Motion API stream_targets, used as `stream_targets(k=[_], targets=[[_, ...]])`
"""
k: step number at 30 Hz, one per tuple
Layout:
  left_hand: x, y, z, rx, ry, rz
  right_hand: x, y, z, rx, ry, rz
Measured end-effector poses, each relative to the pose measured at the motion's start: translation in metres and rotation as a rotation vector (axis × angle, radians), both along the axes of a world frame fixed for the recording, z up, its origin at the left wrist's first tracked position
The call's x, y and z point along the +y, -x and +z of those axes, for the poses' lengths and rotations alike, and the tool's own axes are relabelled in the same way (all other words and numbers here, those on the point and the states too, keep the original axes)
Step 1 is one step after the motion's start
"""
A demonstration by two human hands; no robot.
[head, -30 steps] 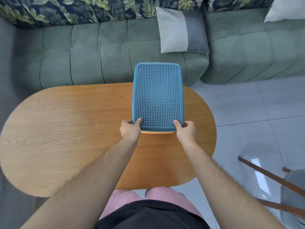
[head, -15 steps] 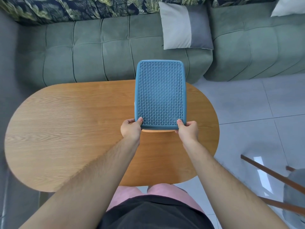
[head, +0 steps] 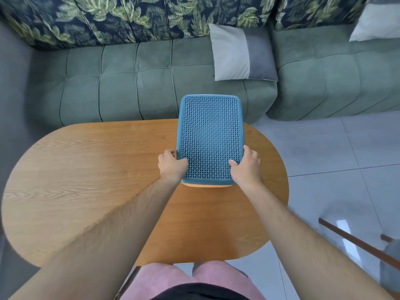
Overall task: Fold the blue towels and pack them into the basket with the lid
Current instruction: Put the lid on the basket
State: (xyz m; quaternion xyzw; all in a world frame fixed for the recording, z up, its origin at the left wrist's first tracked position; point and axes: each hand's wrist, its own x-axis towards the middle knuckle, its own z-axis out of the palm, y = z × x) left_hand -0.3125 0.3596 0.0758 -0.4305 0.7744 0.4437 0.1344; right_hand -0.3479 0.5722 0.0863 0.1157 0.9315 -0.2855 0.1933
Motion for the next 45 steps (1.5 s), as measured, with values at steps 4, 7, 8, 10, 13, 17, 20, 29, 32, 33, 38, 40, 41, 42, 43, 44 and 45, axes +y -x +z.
stream_targets(k=[4,7,8,10,13,17,20,29,32,33,38,40,41,42,43,44,45], targets=[[-0.005,0.024,-0.004,0.034,0.015,-0.012,-0.001,0.019,-0.009,0.056,-0.021,-0.032],[-0.009,0.042,-0.006,0.020,0.123,-0.082,-0.002,0.044,-0.010,0.080,-0.063,0.001],[-0.010,0.052,-0.005,0.040,0.125,-0.080,-0.004,0.057,-0.010,0.079,-0.066,0.008],[-0.016,0.082,-0.005,0.105,0.131,-0.090,-0.009,0.090,-0.009,0.091,-0.055,0.020],[-0.026,0.145,-0.011,0.208,0.161,-0.177,-0.020,0.149,-0.011,0.140,0.046,0.020],[-0.033,0.206,-0.025,0.226,0.192,-0.324,-0.034,0.207,-0.032,0.157,0.137,0.036],[-0.030,0.214,-0.035,0.186,0.223,-0.351,-0.033,0.216,-0.050,0.155,0.171,0.005],[-0.023,0.205,-0.048,0.293,0.412,-0.400,-0.039,0.210,-0.076,0.335,0.229,-0.030],[-0.013,0.195,-0.043,0.266,0.567,-0.541,-0.040,0.207,-0.066,0.328,0.111,0.031],[-0.007,0.186,-0.041,0.264,0.585,-0.592,-0.040,0.201,-0.061,0.315,0.033,0.068],[0.016,0.091,-0.034,0.162,0.625,-0.799,-0.042,0.094,-0.045,0.317,-0.286,0.404],[0.019,0.070,-0.038,0.132,0.679,-0.868,-0.039,0.059,-0.051,0.286,-0.343,0.493],[0.019,0.068,-0.040,0.127,0.704,-0.885,-0.037,0.052,-0.055,0.281,-0.380,0.507],[0.020,0.067,-0.043,0.121,0.724,-0.888,-0.035,0.051,-0.057,0.282,-0.409,0.512],[0.021,0.067,-0.045,0.119,0.741,-0.887,-0.035,0.053,-0.058,0.281,-0.431,0.515],[0.021,0.069,-0.046,0.124,0.750,-0.888,-0.036,0.056,-0.059,0.276,-0.439,0.523],[0.021,0.069,-0.046,0.129,0.747,-0.891,-0.037,0.057,-0.058,0.270,-0.439,0.536]])
